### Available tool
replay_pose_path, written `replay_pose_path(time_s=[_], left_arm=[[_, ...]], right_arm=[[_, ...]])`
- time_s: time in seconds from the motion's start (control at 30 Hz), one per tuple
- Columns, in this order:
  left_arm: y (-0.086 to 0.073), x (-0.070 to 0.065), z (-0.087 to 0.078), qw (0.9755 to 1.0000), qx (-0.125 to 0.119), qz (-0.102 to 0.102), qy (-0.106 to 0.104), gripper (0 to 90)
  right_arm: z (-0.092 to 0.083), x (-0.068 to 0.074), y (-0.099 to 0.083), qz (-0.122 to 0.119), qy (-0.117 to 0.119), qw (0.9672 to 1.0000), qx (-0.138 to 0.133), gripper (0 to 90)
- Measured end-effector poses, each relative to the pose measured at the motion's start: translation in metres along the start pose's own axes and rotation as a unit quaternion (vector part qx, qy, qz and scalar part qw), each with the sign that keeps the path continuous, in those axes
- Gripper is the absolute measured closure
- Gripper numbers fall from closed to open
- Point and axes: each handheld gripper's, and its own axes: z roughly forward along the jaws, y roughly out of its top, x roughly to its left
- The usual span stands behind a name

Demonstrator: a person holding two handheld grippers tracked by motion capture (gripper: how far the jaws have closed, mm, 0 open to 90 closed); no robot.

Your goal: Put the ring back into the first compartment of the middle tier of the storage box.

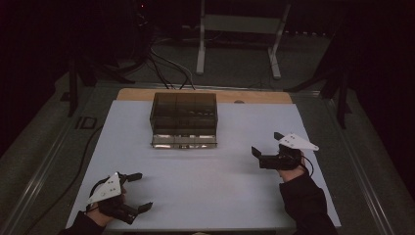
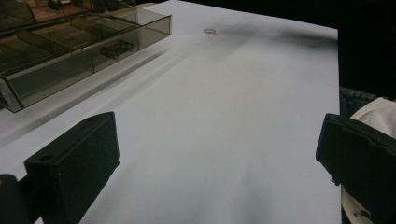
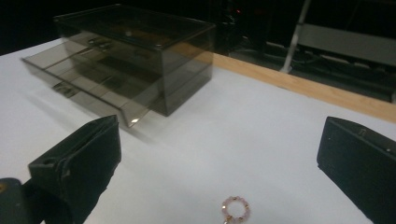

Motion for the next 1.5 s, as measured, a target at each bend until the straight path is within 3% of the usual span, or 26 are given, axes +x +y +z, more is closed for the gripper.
replay_pose_path(time_s=[0.3, 0.43, 0.5, 0.73, 1.23, 1.5], left_arm=[[0.0, 0.0, 0.0, 1.0, 0.003, 0.002, -0.001, 0.9], [0.0, 0.0, 0.0, 1.0, 0.003, 0.002, -0.001, 0.9], [0.0, 0.0, 0.0, 1.0, 0.003, 0.002, -0.002, 0.9], [0.0, 0.0, 0.001, 1.0, 0.002, 0.001, -0.003, 0.9], [0.0, 0.0, 0.001, 1.0, 0.005, 0.001, -0.004, 0.9], [0.0, -0.001, 0.001, 1.0, 0.002, 0.005, -0.002, 0.9]], right_arm=[[0.015, -0.018, -0.006, 0.037, -0.032, 0.9985, 0.025, 5.1], [0.02, -0.024, -0.012, 0.046, -0.043, 0.9971, 0.042, 15.4], [0.022, -0.026, -0.014, 0.05, -0.044, 0.9965, 0.05, 16.4], [0.032, -0.03, -0.02, 0.056, -0.049, 0.9938, 0.082, 29.9], [0.051, -0.026, -0.028, 0.045, -0.051, 0.9877, 0.141, 46.3], [0.059, -0.025, -0.036, 0.049, -0.067, 0.9826, 0.166, 64.6]])
